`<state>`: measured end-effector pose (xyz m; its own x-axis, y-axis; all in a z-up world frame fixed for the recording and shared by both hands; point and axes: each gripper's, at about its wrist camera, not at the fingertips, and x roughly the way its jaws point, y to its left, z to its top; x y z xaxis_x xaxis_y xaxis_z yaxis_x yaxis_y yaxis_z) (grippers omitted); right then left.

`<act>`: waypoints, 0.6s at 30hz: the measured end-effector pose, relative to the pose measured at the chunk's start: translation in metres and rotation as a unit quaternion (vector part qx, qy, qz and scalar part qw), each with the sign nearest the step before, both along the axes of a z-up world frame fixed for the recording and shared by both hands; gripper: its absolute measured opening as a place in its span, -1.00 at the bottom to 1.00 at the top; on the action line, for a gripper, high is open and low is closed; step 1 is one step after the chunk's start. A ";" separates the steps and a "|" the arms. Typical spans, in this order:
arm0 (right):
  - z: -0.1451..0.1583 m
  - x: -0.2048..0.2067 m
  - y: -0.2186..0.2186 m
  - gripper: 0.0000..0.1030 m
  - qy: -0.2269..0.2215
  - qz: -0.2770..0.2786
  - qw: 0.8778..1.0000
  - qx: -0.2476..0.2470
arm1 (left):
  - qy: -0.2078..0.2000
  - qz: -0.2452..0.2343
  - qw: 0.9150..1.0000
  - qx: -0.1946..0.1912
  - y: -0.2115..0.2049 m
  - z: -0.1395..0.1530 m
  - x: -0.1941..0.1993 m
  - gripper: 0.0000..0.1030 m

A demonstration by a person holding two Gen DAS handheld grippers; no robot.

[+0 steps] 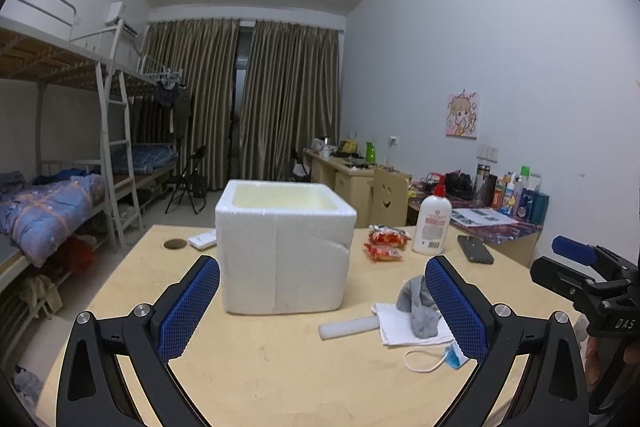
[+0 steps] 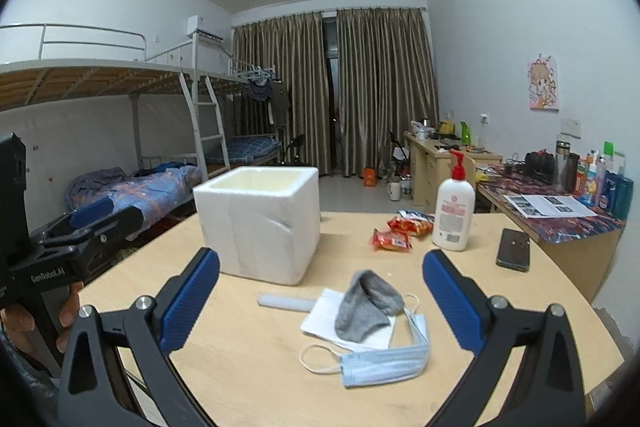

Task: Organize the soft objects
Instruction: 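Withdraw both tools from the box back toward the remaining items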

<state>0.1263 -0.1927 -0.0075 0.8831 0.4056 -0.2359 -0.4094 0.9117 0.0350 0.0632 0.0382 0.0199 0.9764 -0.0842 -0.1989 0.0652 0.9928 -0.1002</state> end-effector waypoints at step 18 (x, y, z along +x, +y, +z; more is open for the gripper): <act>-0.017 0.007 -0.017 0.99 0.033 -0.018 0.999 0.001 | 0.022 -0.038 0.999 0.018 -0.025 -0.020 0.018 0.99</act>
